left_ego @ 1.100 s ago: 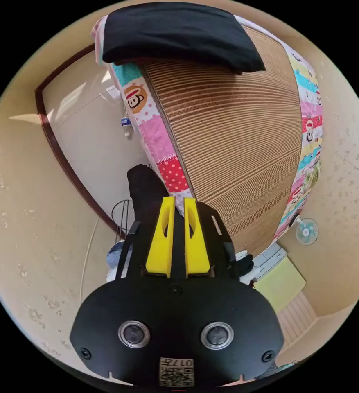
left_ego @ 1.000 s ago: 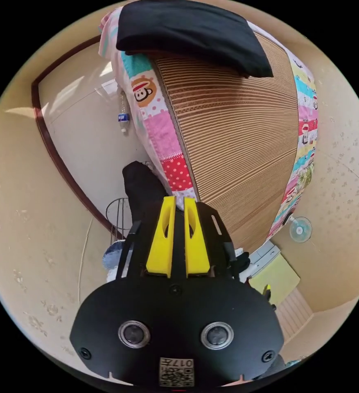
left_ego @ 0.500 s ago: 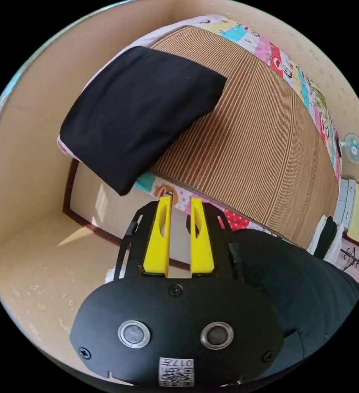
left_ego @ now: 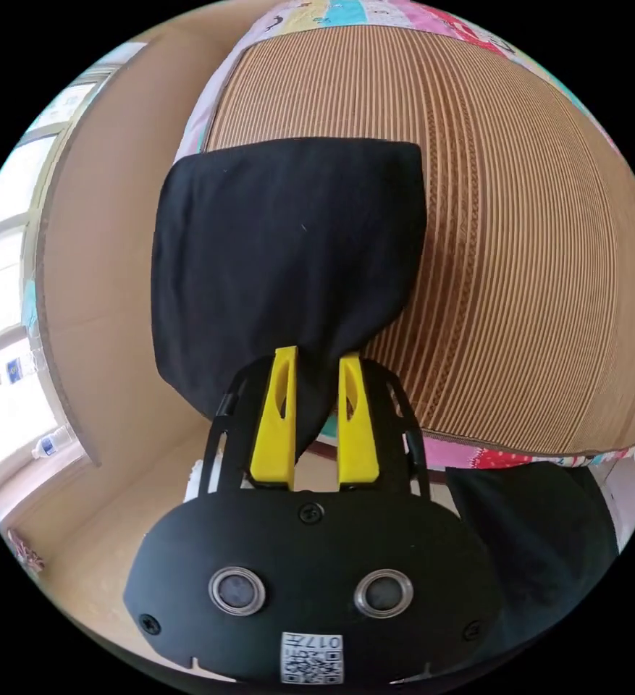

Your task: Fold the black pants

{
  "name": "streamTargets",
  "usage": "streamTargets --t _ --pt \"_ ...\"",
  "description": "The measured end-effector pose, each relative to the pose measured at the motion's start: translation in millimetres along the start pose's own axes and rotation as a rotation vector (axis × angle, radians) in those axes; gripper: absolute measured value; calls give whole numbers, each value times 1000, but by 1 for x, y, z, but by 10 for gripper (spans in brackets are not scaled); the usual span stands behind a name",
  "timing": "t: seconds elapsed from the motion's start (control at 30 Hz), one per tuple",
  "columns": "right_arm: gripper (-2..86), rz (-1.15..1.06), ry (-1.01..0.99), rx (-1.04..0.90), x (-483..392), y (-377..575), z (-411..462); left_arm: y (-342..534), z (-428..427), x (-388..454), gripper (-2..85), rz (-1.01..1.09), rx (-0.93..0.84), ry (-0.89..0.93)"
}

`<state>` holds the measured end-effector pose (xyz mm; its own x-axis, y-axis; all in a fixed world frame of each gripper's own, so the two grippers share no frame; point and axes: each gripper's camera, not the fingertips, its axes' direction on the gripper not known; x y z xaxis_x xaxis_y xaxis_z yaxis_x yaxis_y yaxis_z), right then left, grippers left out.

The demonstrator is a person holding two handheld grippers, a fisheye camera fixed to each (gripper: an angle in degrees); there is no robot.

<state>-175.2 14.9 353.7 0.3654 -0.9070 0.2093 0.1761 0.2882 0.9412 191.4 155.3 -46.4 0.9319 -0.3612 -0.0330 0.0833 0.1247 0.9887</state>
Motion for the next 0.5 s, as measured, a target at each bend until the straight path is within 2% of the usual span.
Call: streamTargets --t 0.17,0.2,0.3,0.33,0.37,0.5 --pt "5 33 -42 54 28 21 8 22 -15 -87 5 -56 5 576" --pt "4 18 -54 56 32 23 14 26 -20 -98 2 -50 22 636" --pt "4 -34 -104 39 42 18 32 60 -74 -158 -5 -35 274 945" --pt "4 -59 -133 33 46 13 39 76 -99 -178 -7 -42 407 1089" --pt "4 -71 -147 31 48 11 42 92 -124 -188 -8 -29 524 1164" --pt "4 -170 -220 22 60 -11 55 139 -206 -165 -9 165 727 1139"
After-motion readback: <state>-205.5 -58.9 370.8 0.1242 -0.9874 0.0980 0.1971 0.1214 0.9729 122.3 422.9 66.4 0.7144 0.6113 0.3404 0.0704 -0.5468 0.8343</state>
